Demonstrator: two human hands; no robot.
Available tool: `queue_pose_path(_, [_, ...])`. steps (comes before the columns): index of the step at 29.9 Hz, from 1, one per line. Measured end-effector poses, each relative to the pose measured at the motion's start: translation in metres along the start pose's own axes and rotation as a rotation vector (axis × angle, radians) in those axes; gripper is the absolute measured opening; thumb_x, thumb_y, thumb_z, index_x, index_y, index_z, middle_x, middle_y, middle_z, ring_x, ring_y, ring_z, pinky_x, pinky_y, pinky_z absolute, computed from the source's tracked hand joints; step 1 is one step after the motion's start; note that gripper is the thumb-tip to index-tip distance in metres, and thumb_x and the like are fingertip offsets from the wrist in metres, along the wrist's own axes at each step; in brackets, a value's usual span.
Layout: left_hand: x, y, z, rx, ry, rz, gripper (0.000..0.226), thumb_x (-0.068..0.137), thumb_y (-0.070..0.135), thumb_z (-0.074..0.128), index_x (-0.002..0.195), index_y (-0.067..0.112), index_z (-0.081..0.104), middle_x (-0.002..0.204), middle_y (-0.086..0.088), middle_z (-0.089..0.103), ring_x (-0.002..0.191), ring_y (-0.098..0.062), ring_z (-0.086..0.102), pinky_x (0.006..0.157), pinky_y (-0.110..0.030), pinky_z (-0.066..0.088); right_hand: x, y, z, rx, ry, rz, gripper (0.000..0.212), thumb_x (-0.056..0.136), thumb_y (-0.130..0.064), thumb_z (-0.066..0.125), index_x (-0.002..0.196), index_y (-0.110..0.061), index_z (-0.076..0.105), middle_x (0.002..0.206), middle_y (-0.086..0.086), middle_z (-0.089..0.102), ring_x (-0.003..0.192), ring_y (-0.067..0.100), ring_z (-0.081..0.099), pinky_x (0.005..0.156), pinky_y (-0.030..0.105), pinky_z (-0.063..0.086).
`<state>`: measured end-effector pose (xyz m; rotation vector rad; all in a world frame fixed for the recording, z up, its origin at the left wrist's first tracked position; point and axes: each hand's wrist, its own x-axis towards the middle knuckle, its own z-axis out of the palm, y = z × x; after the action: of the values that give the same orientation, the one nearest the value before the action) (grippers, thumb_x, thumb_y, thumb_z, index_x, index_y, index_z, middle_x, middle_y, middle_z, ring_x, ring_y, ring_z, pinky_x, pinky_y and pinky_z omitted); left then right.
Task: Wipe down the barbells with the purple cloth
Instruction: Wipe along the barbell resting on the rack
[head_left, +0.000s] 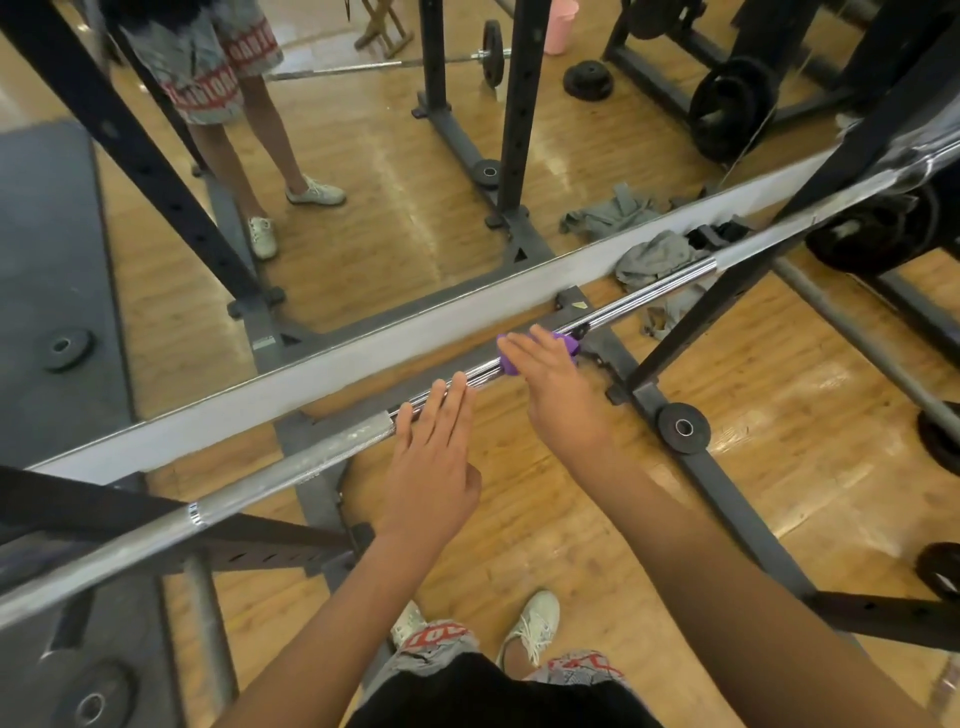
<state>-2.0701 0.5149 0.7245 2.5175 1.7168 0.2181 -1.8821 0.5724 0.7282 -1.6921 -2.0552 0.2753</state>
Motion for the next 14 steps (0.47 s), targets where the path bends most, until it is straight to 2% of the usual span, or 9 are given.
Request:
queue_pose_path(2, [0.000,0.002,0.000,-0.009,0.004,-0.010,0.093,0.078,0.017,0.060,0.161,0.010,0.017,0.170,-0.004,0.006,0.156,-0.022,0.003,0.126,-0.049,0.004,-0.006,-0.013,0.009,0.007,-0.033,-0.061,0.076,0.079,0.022,0.055,0.147,-0.012,0.051,0.148,0.003,0.053,0.145,0.030,0.036,0.121,0.032,0.017])
queue_pose_path(6, [0.000,-0.001,-0.001,-0.020,0.001,0.001,0.090,0.081,0.018,0.059,0.161,0.011,0.017,0.170,-0.003,0.006,0.156,-0.021,0.004,0.126,-0.048,0.006,0.000,0.009,0.001,0.017,-0.062,-0.107,0.074,0.083,0.020,0.055,0.147,-0.016,0.051,0.149,-0.001,0.053,0.146,0.024,0.036,0.122,0.041,0.026])
queue_pose_path(10, [0.002,-0.003,-0.005,-0.075,0.003,-0.013,0.083,0.085,0.018,0.056,0.160,0.013,0.021,0.169,0.001,0.010,0.155,-0.016,0.008,0.125,-0.043,0.005,0.005,0.030,-0.007,0.092,0.073,0.159,0.066,0.090,0.018,0.049,0.147,-0.017,0.051,0.152,-0.001,0.049,0.151,0.022,0.027,0.120,0.038,0.031])
queue_pose_path(12, [0.005,-0.005,-0.008,-0.115,0.004,-0.037,0.078,0.088,0.018,0.055,0.160,0.015,0.025,0.168,0.003,0.013,0.154,-0.012,0.011,0.125,-0.038,0.002,0.006,0.013,0.003,0.138,0.183,0.317,0.067,0.093,0.016,0.045,0.151,-0.018,0.045,0.158,-0.002,0.041,0.154,0.022,0.017,0.120,0.031,0.023])
queue_pose_path(14, [0.006,-0.007,-0.008,-0.131,0.000,-0.040,0.075,0.090,0.018,0.055,0.159,0.016,0.026,0.167,0.004,0.014,0.154,-0.010,0.010,0.124,-0.035,-0.001,0.002,-0.011,0.020,0.186,0.322,0.438,0.068,0.096,0.013,0.045,0.156,-0.019,0.037,0.162,-0.005,0.032,0.155,0.018,0.008,0.117,0.018,0.012])
